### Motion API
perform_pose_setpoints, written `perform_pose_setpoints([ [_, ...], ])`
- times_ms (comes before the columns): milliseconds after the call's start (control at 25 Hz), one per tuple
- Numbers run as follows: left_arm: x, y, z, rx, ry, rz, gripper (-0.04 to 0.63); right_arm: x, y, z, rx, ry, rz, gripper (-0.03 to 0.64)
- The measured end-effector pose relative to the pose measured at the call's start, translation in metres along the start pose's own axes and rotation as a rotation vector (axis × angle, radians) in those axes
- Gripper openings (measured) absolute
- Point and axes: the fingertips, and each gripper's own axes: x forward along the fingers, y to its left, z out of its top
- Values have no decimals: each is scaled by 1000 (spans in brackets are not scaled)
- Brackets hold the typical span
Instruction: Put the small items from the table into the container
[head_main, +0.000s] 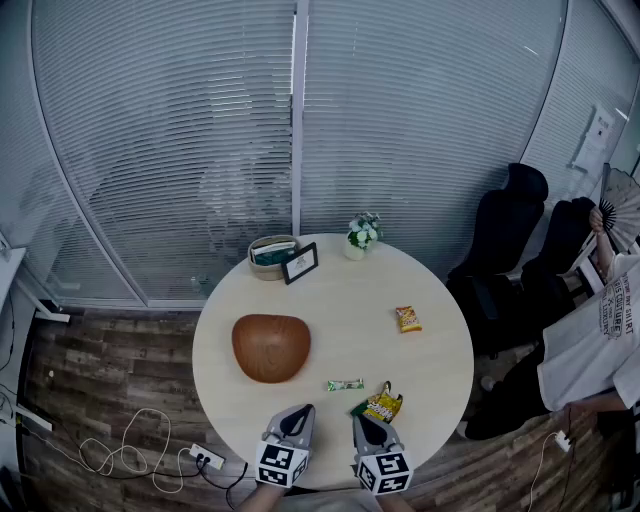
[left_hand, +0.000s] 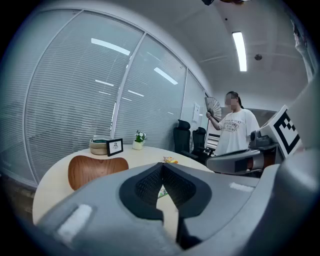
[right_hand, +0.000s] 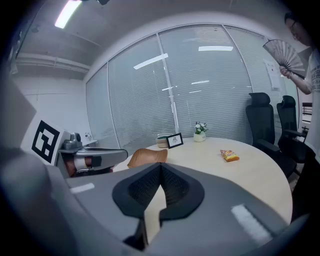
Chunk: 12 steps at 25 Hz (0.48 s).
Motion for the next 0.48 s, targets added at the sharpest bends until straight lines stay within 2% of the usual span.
perform_pose_setpoints([
  [320, 6, 6, 5, 4, -6, 2, -3, 7, -2, 13, 7, -56, 22, 2],
  [480, 10, 7, 5, 15, 3, -6, -3, 16, -25, 4, -16, -40, -26, 3],
])
